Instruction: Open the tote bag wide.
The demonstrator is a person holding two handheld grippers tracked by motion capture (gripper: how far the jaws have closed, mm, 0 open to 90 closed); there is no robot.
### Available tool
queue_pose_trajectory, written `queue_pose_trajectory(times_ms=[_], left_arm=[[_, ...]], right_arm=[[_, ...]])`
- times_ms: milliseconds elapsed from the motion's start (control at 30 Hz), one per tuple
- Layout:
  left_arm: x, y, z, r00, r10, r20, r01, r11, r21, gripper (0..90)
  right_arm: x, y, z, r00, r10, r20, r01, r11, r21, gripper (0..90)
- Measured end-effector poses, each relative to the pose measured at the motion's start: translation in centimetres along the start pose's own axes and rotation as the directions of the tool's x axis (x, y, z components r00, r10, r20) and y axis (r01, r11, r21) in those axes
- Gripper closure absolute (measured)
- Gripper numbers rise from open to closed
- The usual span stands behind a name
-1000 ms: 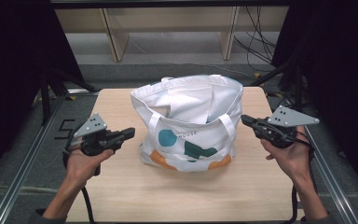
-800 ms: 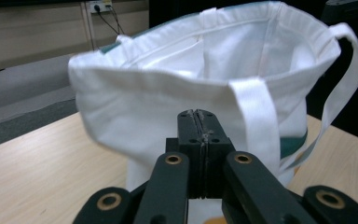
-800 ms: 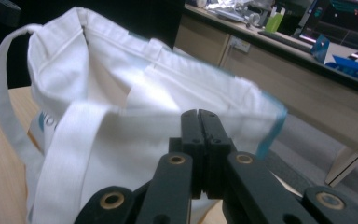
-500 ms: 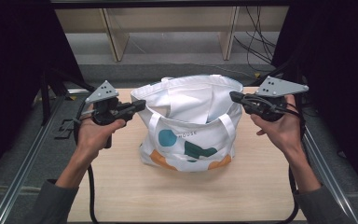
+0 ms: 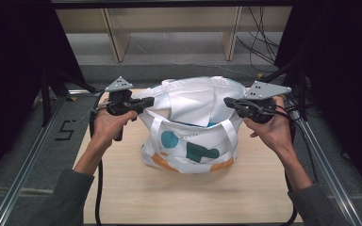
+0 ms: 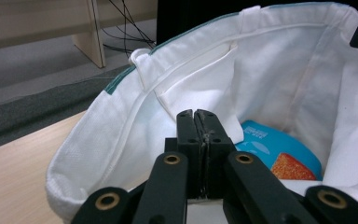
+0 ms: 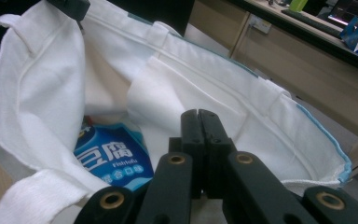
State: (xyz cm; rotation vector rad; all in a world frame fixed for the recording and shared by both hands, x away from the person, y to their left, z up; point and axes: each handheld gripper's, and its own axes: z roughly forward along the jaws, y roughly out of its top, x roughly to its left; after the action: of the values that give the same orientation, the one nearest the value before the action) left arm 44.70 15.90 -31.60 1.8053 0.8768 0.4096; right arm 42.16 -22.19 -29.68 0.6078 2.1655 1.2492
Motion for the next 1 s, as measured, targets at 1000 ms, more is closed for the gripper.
queue_pose_trajectory(times_ms=[1000], left_arm=[[2.2,-8.9,4.5,0.9974,-0.072,0.003,0.071,0.9895,0.125,88.8]], right_arm=[[0.1,-8.4,3.2,0.9962,0.087,-0.005,-0.085,0.987,0.14,90.0]])
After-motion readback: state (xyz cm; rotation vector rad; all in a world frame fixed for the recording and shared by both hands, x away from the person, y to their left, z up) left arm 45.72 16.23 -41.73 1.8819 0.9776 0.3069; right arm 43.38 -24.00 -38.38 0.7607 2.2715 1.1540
